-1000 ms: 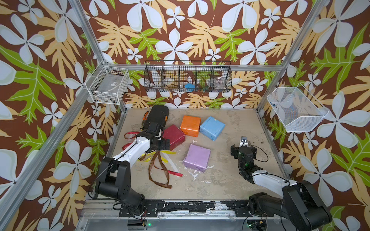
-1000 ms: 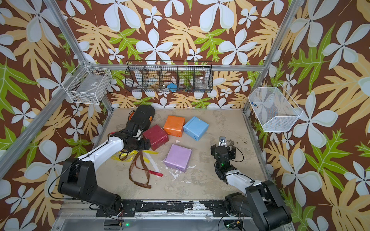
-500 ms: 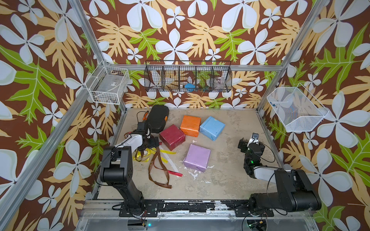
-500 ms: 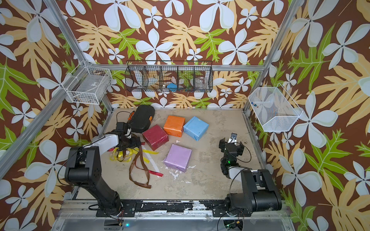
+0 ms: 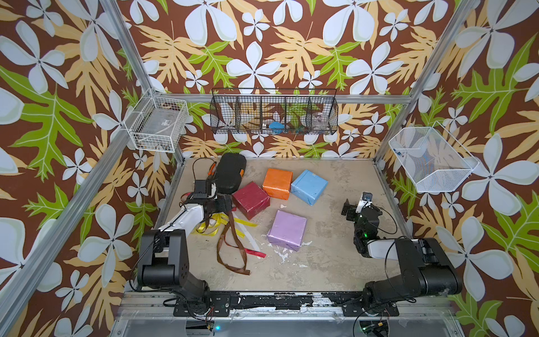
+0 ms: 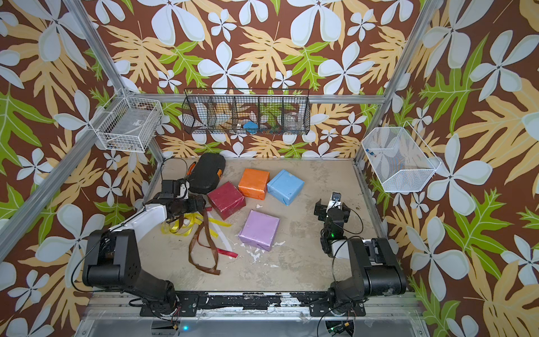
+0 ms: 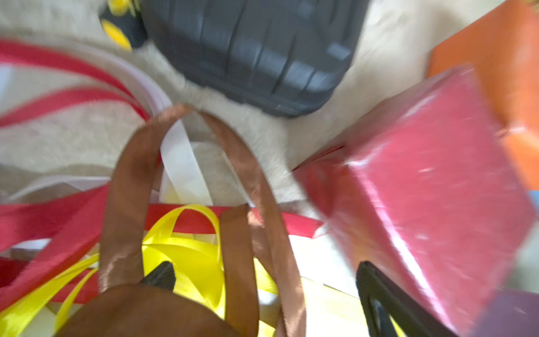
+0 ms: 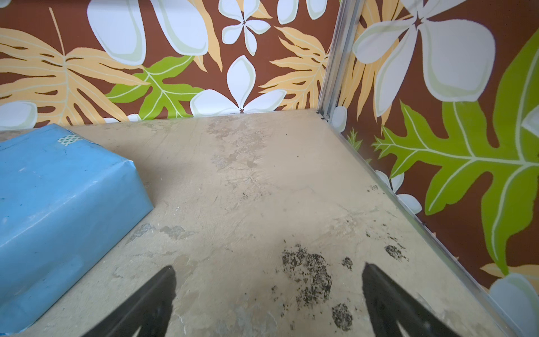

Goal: Untie the ribbon bows on the gift boxes
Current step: Place the ribbon at the center of the board, then reset both arms

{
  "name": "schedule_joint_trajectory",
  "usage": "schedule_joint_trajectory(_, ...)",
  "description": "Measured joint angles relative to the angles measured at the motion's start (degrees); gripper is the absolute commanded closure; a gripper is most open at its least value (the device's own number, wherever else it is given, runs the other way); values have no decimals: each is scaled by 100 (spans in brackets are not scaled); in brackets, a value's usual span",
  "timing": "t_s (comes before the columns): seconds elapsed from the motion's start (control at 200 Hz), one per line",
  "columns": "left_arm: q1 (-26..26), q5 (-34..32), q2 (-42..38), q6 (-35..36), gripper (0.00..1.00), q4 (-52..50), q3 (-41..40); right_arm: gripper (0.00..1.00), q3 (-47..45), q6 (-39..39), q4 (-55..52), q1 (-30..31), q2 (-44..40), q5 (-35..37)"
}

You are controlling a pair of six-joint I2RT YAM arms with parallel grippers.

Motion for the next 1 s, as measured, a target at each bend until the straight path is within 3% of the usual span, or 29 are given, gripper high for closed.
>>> schedule_joint_trajectory(0.17, 0, -61, -686, -63, 0, 411, -407, 0, -293, -109, 352, 0, -39, -332)
schedule_joint_trajectory(0.365, 0, -208, -374, -24, 0, 1080, -702, 0, -844, -234, 1226, -20, 181, -605)
schedule_joint_trajectory(0.846, -157, -1373, -398, 350, 0, 5637, -3353, 0, -868, -251, 1757, -17, 181, -710)
schedule_joint_trajectory(1.001, -457, -1792, -393, 544, 0, 6981, -3939, 0, -870, -251, 1775, -17, 181, -710)
